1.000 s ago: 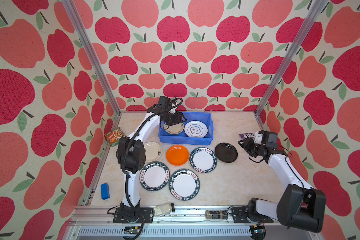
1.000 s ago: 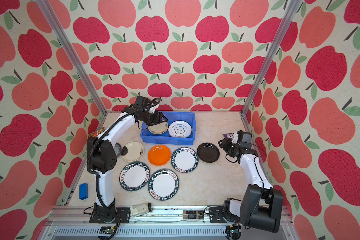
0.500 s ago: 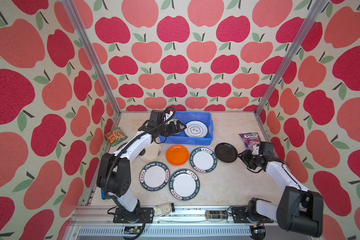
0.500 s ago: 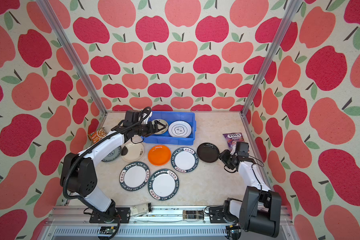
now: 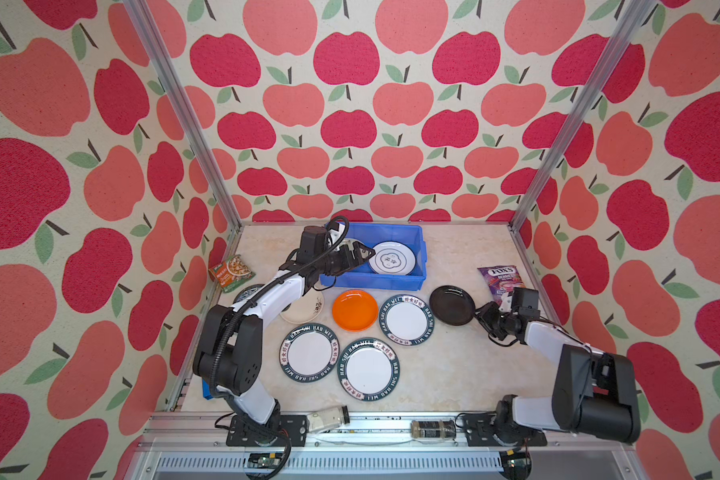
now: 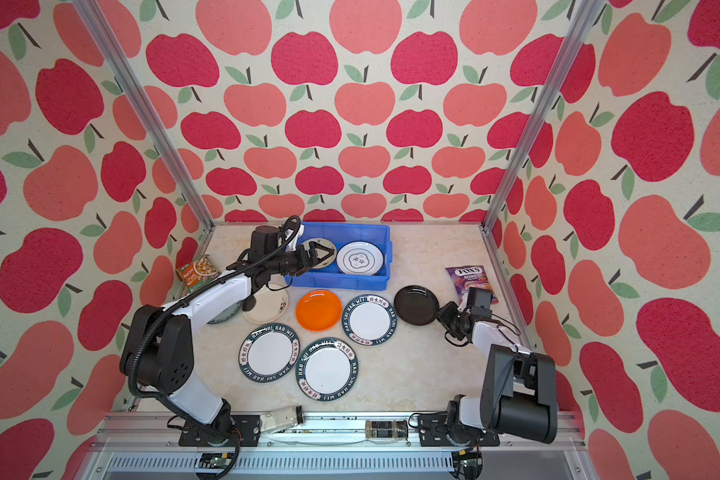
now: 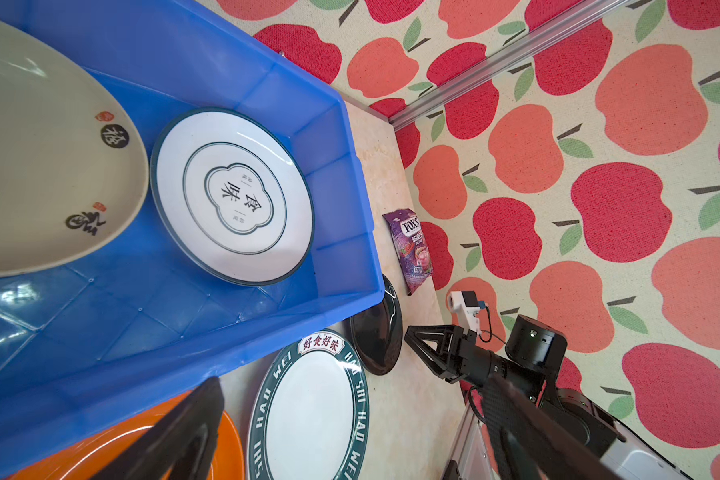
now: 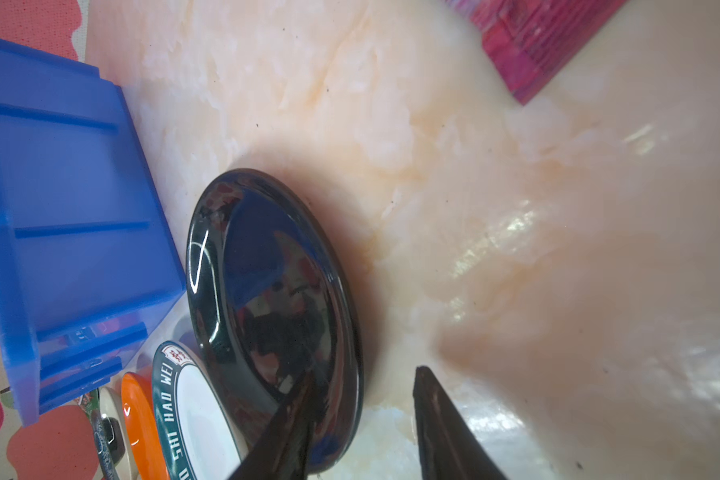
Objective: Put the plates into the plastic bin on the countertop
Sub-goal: 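Move the right gripper to the black plate's rim while the left arm draws back, then close the right gripper on the black plate's rim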
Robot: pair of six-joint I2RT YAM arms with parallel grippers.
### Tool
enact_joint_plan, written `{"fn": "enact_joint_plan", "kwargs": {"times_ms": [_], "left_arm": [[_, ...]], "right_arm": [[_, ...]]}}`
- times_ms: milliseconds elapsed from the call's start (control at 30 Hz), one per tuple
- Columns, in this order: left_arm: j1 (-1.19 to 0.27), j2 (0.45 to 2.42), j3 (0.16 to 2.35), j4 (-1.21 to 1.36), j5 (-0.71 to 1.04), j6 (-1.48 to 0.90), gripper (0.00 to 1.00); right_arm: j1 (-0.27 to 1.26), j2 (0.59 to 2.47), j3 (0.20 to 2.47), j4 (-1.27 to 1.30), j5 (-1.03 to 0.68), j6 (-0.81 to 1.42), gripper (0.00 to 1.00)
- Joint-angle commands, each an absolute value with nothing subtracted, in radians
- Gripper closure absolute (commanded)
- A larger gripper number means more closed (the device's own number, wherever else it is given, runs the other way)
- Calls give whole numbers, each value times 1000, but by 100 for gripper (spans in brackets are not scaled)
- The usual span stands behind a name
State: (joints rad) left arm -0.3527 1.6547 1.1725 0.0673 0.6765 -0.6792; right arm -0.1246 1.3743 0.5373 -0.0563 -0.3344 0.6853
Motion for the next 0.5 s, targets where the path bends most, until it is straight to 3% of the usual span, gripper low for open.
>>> {"fn": "enact_joint_plan", "kwargs": {"times_ms": [0,467], "left_arm": [[-361,1625,1212,48,658,-635,1],[-355,1616,1215,-14,620,-607,1]], "right_arm": [[-114,1396,519,37,-341,715,60],[-74,1503,507,130,-326,751,75]]}}
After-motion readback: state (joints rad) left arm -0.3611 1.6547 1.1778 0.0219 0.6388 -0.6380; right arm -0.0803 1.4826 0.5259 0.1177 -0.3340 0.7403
